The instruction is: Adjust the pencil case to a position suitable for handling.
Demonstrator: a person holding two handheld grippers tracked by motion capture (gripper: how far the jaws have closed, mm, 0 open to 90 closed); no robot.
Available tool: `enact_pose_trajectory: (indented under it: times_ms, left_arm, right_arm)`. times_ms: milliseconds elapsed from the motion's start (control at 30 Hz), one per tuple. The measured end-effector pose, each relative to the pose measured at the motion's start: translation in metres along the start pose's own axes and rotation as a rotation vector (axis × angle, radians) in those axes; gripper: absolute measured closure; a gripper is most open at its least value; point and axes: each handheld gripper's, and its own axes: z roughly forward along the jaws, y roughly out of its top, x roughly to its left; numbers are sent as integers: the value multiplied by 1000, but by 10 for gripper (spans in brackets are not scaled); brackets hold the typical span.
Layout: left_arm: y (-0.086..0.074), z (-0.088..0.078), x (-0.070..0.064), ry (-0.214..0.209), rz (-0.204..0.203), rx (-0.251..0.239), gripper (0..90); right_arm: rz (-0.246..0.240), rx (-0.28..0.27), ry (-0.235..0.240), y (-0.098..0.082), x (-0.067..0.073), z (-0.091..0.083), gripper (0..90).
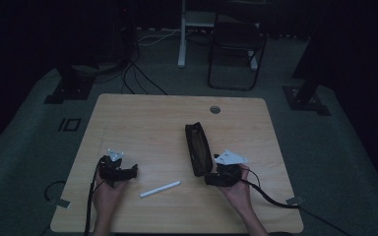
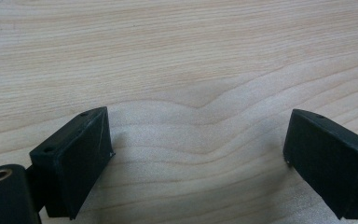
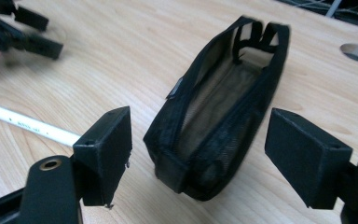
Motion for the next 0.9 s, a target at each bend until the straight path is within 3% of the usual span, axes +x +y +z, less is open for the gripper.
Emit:
enact_pose_trajectory:
  times_ms: [133,233,300,500,800,900]
  left_arm:
    - [0,0,0,0,0,0,81]
    - [0,0,0,0,0,0,80]
    - [0,0,0,0,0,0,81]
    - [0,0,0,0,0,0,81]
    - [0,0,0,0,0,0,80]
    - [0,0,0,0,0,0,81]
  right_arm:
    - [-16,26,-42,-4,1,9,244]
    - [1,39,-74,-7,-4,9,263]
    - [12,40,-111,-9,-13,3,282]
    - [28,48,-150,-13,-26,-3,289]
    - [92,64,-238,-16,-51,-10,365]
    - [104,54,-241,-13,-55,-12,372]
